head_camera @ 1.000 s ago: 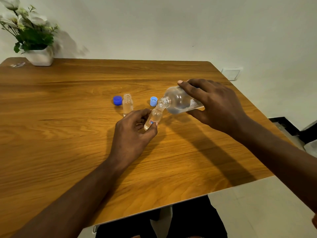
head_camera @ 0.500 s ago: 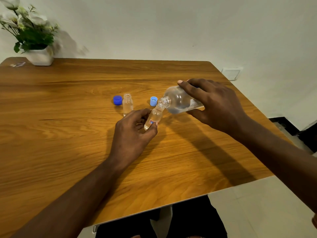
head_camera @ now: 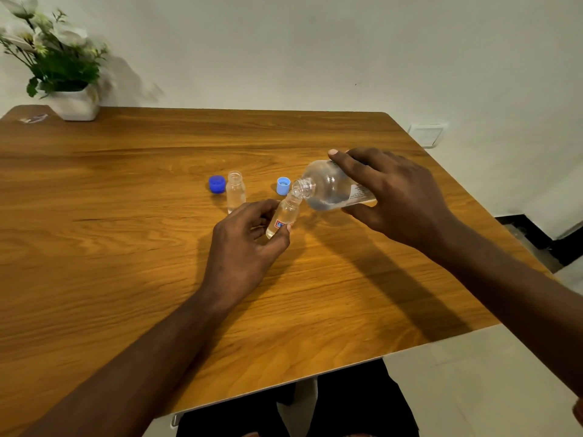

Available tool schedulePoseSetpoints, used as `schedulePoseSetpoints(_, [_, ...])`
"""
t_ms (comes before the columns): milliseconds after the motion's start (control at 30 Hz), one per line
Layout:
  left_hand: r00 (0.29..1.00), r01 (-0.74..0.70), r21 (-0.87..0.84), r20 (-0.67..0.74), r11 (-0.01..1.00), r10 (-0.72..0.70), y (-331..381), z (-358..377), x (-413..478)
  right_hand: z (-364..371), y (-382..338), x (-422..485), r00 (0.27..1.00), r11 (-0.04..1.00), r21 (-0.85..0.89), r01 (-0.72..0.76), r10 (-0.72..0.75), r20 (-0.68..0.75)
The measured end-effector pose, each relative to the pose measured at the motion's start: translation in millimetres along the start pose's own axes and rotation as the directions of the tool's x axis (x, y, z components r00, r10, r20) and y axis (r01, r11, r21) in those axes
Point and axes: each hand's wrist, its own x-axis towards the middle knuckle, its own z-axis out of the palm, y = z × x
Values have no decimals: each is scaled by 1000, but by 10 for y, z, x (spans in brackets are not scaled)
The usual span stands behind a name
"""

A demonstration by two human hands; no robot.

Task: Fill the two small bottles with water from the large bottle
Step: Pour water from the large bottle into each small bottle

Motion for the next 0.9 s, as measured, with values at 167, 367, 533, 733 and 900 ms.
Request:
schedulePoseSetpoints(167, [1000,-5,3,12,1000,5,15,-13,-3,27,-35,-62,1000,999,26,-26,27,-10])
schedulePoseSetpoints(367, [1000,0,19,12,1000,-1,9,-13,-6,100,-91,-135,994,989,110,-103,106,-17])
schedulePoseSetpoints(533, [1000,8,24,8,1000,-8,33,-10,-2,177,-158,-185,982,962,209,-174,185,-32])
schedulePoseSetpoints(733, [998,56,-15,19,998,-55,29,-2,1,321,-160,-240,927,857,388,-338,375,-21])
schedulePoseSetpoints(900, [994,99,-14,44,995,-99,42,-9,8,347,-100,-247,860,737,561,-377,503,-82])
